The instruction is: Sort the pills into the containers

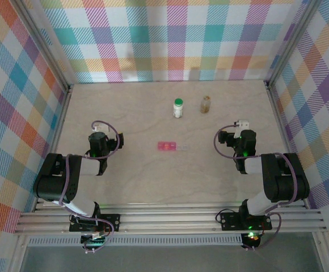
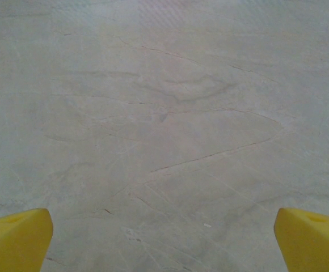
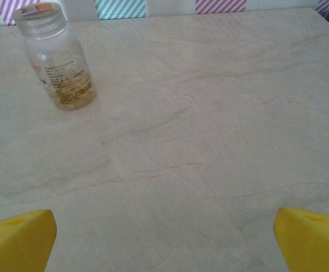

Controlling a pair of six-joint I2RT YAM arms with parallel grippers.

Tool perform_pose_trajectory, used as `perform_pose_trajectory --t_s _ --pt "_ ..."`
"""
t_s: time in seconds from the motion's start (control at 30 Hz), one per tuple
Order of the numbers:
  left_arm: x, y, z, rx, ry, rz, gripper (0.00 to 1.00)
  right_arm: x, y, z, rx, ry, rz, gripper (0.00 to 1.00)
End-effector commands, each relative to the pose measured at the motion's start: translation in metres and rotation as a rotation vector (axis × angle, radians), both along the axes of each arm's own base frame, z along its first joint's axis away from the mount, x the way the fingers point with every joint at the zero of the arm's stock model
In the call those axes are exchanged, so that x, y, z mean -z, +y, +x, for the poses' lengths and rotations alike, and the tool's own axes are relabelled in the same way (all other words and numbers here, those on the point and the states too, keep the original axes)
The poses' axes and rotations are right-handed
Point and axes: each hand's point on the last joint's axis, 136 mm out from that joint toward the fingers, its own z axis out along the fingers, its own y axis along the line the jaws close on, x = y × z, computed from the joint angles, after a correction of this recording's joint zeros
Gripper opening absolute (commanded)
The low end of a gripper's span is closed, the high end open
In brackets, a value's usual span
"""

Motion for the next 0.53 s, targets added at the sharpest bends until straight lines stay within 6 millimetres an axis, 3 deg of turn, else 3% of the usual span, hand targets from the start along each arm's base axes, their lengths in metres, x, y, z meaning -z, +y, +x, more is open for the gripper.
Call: perform_pose_trajectory --t_s 0.0,0.5 --pt "-0.0082 0.0015 0.0055 -0.007 -0.025 -0.019 1.00 -0.0063 0.0016 0.0027 -0.009 -0.021 0.016 0.99" --pt "-0.0079 0.0025 0.0068 0.000 -0.021 -0.030 1.00 -0.0062 0.0011 0.0028 -0.008 -0.021 0.016 0.99"
